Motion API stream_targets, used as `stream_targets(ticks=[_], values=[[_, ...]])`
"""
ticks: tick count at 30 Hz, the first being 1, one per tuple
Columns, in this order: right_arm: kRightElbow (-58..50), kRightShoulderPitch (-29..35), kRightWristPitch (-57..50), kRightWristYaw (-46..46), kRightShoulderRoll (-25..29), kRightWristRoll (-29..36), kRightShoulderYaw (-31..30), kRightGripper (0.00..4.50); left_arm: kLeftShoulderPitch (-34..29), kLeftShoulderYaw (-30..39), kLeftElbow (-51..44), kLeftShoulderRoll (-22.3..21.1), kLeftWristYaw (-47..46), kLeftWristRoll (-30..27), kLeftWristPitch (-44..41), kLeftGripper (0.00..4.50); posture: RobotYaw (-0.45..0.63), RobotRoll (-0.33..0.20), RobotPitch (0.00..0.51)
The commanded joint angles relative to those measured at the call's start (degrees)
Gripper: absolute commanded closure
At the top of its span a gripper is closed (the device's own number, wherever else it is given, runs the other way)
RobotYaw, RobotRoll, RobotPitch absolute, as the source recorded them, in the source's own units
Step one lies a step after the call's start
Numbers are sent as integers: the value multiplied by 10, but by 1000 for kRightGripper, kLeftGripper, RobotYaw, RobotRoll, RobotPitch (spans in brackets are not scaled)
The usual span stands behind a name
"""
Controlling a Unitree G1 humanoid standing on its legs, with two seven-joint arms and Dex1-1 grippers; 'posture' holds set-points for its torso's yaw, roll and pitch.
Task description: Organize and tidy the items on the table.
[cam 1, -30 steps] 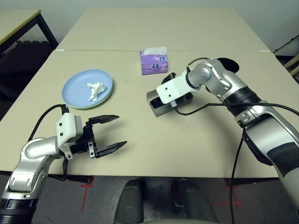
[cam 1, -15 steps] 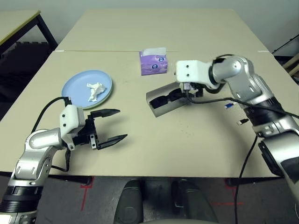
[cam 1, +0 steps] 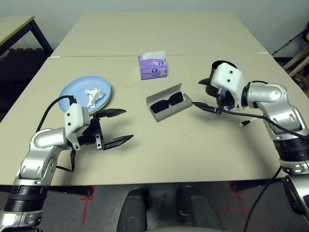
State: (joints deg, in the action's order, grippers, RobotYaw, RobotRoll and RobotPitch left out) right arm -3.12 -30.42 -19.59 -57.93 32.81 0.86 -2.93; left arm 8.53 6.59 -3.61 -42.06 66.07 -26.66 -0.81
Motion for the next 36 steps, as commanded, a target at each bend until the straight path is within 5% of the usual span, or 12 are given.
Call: stream_targets(ticks=[1,36], values=[[-7,28,-3,15,10,18,8,23,8,-5,-4,4,-11,10,-6,0,79,0,63],[37,160,69,18,29,163,78,23,82,-14,-14,63,-208,61,-122,0,53,0,60]])
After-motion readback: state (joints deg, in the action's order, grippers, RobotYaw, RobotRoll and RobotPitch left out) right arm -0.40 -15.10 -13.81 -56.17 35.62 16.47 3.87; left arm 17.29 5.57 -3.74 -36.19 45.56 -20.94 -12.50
